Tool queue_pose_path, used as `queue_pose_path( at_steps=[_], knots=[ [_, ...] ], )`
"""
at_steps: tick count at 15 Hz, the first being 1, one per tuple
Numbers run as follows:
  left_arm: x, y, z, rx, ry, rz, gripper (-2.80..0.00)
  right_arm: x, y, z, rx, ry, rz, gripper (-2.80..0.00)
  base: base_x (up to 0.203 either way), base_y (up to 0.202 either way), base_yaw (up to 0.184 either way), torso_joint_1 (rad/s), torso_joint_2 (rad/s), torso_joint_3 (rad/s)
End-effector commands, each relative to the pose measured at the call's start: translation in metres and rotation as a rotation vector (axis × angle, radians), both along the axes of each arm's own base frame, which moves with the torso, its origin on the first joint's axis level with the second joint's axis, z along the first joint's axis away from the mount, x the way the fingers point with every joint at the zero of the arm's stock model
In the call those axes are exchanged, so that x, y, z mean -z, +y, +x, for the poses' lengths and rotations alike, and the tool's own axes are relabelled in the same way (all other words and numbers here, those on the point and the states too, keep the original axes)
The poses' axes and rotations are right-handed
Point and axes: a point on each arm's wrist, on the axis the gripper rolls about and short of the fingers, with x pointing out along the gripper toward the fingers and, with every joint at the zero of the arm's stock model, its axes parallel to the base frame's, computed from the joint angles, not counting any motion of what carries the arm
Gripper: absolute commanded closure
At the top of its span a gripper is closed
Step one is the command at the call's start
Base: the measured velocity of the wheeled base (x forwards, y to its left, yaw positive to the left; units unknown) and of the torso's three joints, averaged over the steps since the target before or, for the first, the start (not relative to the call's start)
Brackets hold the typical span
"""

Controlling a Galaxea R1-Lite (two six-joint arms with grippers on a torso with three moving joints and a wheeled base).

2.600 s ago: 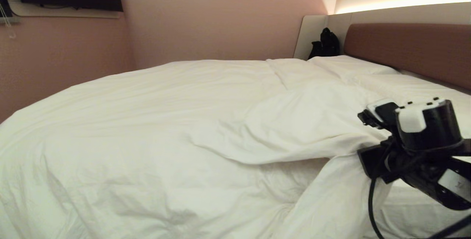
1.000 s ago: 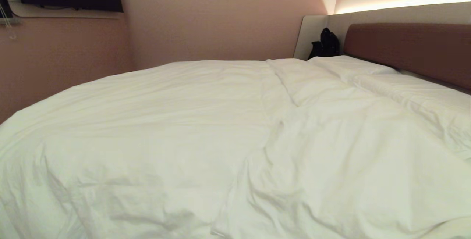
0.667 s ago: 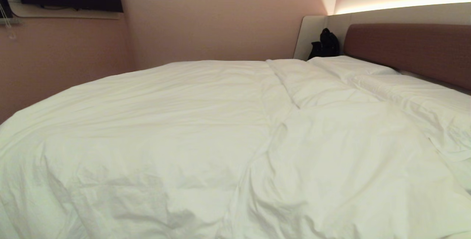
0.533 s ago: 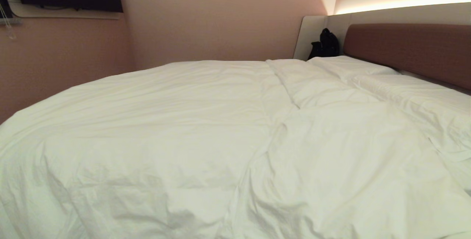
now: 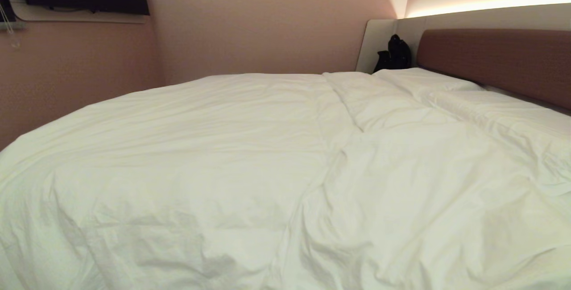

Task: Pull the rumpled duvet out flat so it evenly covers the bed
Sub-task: Flatten the corners of the folded blanket

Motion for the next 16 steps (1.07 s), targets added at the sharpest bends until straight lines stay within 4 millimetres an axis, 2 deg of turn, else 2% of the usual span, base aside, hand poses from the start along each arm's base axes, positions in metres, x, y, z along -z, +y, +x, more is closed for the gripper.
queue_pose_path(
  at_steps=[1, 2, 4, 7, 14, 16],
  knots=[
    [0.0, 0.0, 0.0, 0.0, 0.001, 0.0, 0.0, -0.037, 0.003, 0.004, -0.081, -0.073, 0.06, -2.8, 0.0, 0.0, 0.0, 0.0, 0.0, 0.0],
    [0.0, 0.0, 0.0, 0.0, 0.001, 0.0, 0.0, -0.05, 0.004, 0.003, -0.125, -0.106, 0.087, -2.8, 0.0, 0.0, 0.0, 0.0, 0.0, 0.0],
    [0.0, 0.0, 0.0, 0.0, 0.001, 0.0, 0.0, -0.057, 0.005, 0.003, -0.168, -0.119, 0.105, -2.8, 0.0, 0.0, 0.0, 0.0, 0.0, 0.0],
    [0.0, 0.0, 0.0, 0.0, 0.001, 0.0, 0.0, -0.081, 0.006, 0.003, -0.237, -0.176, 0.141, -2.8, 0.0, 0.0, 0.0, 0.0, 0.0, 0.0],
    [0.0, 0.0, 0.0, 0.0, 0.001, 0.0, 0.0, -0.078, 0.007, 0.003, -0.271, -0.16, 0.155, -2.8, 0.0, 0.0, 0.0, 0.0, 0.0, 0.0],
    [0.0, 0.0, 0.0, 0.0, 0.001, 0.0, 0.0, -0.078, 0.013, 0.015, -0.273, -0.12, 0.16, -2.8, 0.0, 0.0, 0.0, 0.0, 0.0, 0.0]
  ],
)
